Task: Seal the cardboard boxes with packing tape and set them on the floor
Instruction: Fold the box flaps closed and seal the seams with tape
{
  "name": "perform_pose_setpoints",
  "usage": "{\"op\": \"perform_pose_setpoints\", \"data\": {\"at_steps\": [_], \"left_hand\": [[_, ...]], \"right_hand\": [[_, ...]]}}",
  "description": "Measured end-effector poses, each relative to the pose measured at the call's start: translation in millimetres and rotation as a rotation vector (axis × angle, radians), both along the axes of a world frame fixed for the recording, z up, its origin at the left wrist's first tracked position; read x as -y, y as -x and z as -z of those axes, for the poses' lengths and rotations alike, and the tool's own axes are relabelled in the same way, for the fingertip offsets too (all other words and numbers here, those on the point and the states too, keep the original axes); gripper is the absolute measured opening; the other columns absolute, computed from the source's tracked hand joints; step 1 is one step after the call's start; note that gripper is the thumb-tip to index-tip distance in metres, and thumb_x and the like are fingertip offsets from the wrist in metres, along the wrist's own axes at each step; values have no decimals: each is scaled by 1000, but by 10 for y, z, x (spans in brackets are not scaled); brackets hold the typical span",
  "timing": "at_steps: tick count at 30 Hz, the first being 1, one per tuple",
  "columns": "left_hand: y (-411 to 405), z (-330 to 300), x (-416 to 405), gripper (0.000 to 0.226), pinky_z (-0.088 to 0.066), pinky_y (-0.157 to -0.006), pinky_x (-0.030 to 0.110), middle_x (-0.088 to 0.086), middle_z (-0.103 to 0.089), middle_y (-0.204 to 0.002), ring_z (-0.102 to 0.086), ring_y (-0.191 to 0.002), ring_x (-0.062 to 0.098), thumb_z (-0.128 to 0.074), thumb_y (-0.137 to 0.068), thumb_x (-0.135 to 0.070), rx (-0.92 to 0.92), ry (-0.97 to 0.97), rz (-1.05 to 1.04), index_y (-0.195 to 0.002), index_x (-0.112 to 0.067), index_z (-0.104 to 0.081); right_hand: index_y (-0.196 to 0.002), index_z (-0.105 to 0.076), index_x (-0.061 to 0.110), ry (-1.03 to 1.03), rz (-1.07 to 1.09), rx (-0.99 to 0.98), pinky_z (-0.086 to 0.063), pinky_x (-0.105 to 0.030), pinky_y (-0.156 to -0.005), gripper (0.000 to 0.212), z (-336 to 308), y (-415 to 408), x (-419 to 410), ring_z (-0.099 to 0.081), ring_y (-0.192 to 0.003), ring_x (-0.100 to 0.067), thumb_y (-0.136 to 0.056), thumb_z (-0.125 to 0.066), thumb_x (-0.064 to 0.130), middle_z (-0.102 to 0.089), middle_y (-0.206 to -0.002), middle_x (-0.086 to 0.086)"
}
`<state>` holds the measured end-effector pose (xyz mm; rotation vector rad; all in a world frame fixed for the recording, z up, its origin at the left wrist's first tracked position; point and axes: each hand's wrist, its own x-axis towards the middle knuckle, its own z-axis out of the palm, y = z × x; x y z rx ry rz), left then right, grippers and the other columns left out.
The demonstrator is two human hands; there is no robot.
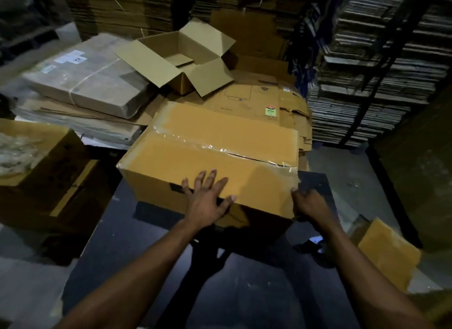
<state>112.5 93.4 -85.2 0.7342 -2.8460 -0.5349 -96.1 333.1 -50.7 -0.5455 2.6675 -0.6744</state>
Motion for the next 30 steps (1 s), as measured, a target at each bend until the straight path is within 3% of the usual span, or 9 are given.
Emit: {"op": "perform_pose_setpoints", "data": {"at_steps": [2, 5, 8, 11, 13, 15, 20, 26, 30], "left_hand": [[-123, -5, 345, 75, -2, -120, 63, -12, -32, -167, -19, -156, 22, -29, -88, -85, -43, -7, 60, -148, -45, -51], [-246, -97, 879, 70, -21, -115, 56, -12, -53, -153, -37, -147, 23, -32, -90, -79, -17, 89, 86, -141, -40, -61], [-172, -319, 1028, 64, -41, -99, 49, 2, -74, -120, -59, -126, 29, -34, -91, -70, 62, 172, 17, -129, -32, -69], [31, -533, 709, 53, -46, -93, 44, 5, -76, -114, -65, -112, 32, -45, -97, -62, 77, 86, -45, -133, -30, -66], [121, -567, 208, 52, -49, -95, 43, 3, -74, -120, -65, -114, 30, -49, -98, -61, 32, 41, 4, -136, -28, -64], [142, -518, -420, 69, -46, -102, 46, 4, -65, -136, -58, -126, 30, -34, -96, -71, 27, 51, 102, -142, -25, -56], [118, -244, -1175, 101, 7, -124, 63, 14, 2, -173, 6, -160, 31, -7, -89, -85, 295, 9, 141, -166, -18, -9], [-199, -86, -317, 65, -11, -127, 57, 3, -39, -165, -32, -154, 22, -24, -106, -62, 104, 191, 290, -155, -24, -46], [-334, -119, 260, 62, -29, -120, 56, 3, -43, -162, -37, -152, 22, -26, -107, -59, 111, 239, 329, -150, -25, -54]], "right_hand": [[-67, -70, 0, 56, 16, 158, -61, -49, -66, 62, 8, -274, 15, -71, -55, -24, -98, -52, 51, -70, -58, -11], [-54, -70, 19, 43, -119, 272, -56, -32, -64, 53, -19, -649, 95, -63, -50, -4, -96, -62, 51, -66, -51, 8], [-47, -57, 25, 118, -269, 29, -42, -28, -52, 55, -115, -831, 194, -54, -46, -6, -93, -66, 53, -54, -45, 9], [-70, -62, 28, 264, -227, -343, -41, -26, -52, 33, -211, -551, 232, -56, -56, -9, -94, -66, 50, -59, -65, 11], [-109, -71, 28, 209, -258, -390, -52, -32, -69, 19, -283, -162, 255, -65, -88, -15, -96, -66, 41, -69, -107, 7], [-135, -63, 28, 43, -355, -420, -53, -46, -94, 38, -291, 245, 255, -58, -122, -27, -97, -65, 34, -57, -143, -2], [-156, -39, 20, -272, -556, -313, -37, -50, -116, 78, 4, 502, 46, -28, -150, -37, -85, -71, 12, -28, -165, -11], [-137, -65, 28, -162, -548, -566, -57, -46, -84, 54, 167, 83, -153, -57, -120, -40, -84, -79, 27, -59, -144, -10], [-130, -69, 29, -143, -602, -590, -56, -41, -62, 69, 262, -279, -191, -60, -91, -38, -64, -89, 22, -69, -129, -13]]}}
